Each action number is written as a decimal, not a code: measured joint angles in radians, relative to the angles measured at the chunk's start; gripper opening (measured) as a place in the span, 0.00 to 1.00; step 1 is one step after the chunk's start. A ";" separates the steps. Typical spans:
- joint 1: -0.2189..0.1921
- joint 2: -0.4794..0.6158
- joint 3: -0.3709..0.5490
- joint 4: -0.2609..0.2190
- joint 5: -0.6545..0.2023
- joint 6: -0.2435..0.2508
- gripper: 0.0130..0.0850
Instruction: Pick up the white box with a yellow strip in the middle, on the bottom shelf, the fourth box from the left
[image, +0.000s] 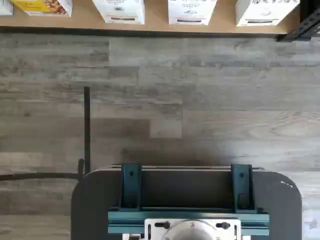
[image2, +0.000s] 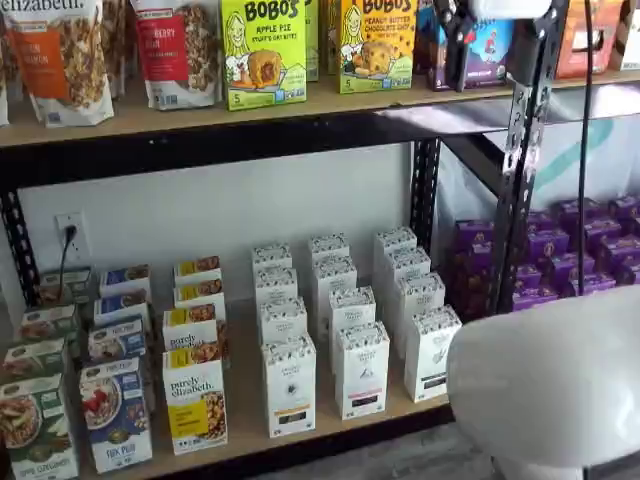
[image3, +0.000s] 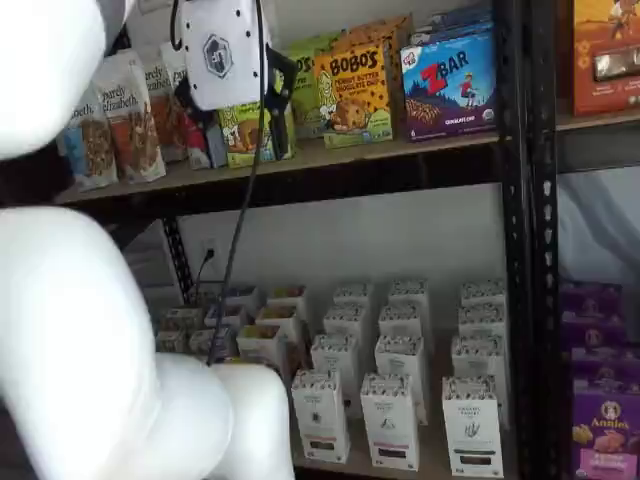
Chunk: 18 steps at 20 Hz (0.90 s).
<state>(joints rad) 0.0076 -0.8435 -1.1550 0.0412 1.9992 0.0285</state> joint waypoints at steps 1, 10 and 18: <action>-0.025 -0.011 0.014 0.032 -0.019 -0.011 1.00; 0.005 -0.016 0.047 0.045 -0.053 0.020 1.00; 0.037 -0.023 0.086 0.030 -0.095 0.044 1.00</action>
<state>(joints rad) 0.0441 -0.8667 -1.0686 0.0708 1.9040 0.0722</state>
